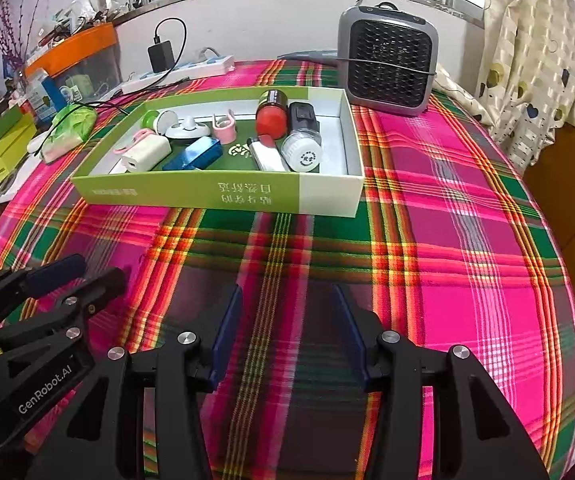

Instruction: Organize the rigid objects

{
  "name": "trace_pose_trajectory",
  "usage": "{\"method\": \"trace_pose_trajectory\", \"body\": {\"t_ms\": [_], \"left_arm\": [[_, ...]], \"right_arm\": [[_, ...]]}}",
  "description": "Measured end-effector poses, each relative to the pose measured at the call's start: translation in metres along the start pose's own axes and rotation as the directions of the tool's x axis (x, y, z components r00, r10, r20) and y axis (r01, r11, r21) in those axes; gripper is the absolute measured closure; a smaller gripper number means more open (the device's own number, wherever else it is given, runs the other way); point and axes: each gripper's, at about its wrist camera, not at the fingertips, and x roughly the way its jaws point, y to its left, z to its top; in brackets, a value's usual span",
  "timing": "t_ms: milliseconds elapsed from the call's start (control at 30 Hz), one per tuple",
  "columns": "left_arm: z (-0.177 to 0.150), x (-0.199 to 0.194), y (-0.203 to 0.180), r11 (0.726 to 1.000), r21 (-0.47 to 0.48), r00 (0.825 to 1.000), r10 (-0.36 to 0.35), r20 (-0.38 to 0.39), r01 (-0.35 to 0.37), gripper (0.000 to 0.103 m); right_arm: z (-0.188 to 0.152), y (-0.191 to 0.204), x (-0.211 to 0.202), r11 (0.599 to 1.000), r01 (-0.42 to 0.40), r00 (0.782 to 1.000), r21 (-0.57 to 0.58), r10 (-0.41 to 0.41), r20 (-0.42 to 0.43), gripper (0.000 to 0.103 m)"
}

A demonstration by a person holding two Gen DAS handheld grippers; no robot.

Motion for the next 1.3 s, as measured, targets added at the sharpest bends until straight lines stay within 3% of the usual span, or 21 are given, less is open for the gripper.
{"method": "trace_pose_trajectory", "body": {"t_ms": [200,333,1300], "left_arm": [[-0.0006,0.001,-0.0041,1.0,0.002,0.999,0.029,0.014,-0.029,0.058],[-0.0006,0.001,-0.0035,1.0,0.0,1.0,0.028,0.014,-0.028,0.058],[-0.0005,0.0015,-0.0037,1.0,0.001,1.0,0.028,0.014,-0.028,0.058]], "right_arm": [[-0.001,0.0012,-0.0001,1.0,0.03,1.0,-0.007,-0.03,-0.002,0.053],[-0.0008,-0.0041,0.0009,0.999,0.033,0.999,0.018,-0.033,-0.007,0.045],[-0.001,-0.0031,0.0014,0.999,0.038,0.999,0.014,-0.038,-0.007,0.044]]}}
